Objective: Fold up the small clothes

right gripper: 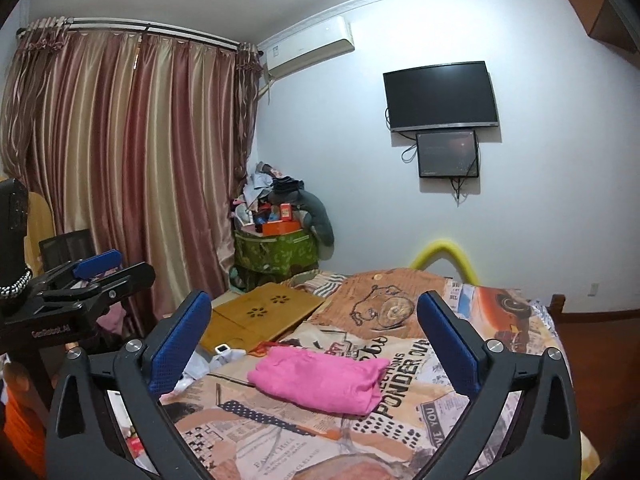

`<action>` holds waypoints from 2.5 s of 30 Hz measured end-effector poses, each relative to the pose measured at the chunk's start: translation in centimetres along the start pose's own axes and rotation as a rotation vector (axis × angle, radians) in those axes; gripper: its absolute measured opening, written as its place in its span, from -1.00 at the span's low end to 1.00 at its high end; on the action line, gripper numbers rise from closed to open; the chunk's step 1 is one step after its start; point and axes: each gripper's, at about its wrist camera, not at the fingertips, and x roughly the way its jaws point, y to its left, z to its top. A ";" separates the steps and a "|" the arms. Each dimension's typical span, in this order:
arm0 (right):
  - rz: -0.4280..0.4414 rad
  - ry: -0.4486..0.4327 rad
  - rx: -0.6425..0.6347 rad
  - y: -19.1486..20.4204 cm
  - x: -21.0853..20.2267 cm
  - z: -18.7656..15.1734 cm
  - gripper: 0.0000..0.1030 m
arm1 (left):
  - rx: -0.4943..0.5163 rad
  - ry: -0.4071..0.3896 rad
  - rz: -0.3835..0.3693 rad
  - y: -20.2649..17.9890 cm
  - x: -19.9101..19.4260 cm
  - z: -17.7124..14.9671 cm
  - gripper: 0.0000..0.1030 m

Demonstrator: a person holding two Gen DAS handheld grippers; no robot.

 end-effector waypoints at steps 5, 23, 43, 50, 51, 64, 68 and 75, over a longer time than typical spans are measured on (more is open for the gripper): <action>-0.007 -0.002 0.001 -0.1 -0.5 -0.1 0.99 | -0.003 -0.002 -0.008 -0.1 -0.1 -0.1 0.99; -0.023 -0.004 -0.004 0.2 -1.2 -0.4 0.99 | -0.024 0.006 -0.013 -0.1 0.2 -0.3 0.99; -0.025 -0.003 -0.003 0.3 -1.3 -0.3 0.99 | -0.026 0.022 -0.019 -0.2 0.9 -1.0 1.00; -0.027 0.001 0.003 0.5 -1.3 -0.4 0.99 | -0.027 0.031 -0.027 -0.1 1.3 -1.0 1.00; -0.027 0.001 0.004 0.6 -1.4 -0.3 0.99 | -0.027 0.034 -0.030 -0.2 1.3 -1.0 1.00; -0.029 0.006 0.010 0.4 -1.3 -0.3 0.99 | -0.004 0.043 -0.059 -0.7 1.3 -0.8 1.00; -0.029 0.006 0.011 0.4 -1.3 -0.3 0.99 | 0.002 0.042 -0.064 -0.8 1.2 -0.9 1.00; -0.030 0.011 0.018 0.6 -1.4 -0.3 0.99 | 0.002 0.052 -0.074 -0.8 1.2 -0.9 1.00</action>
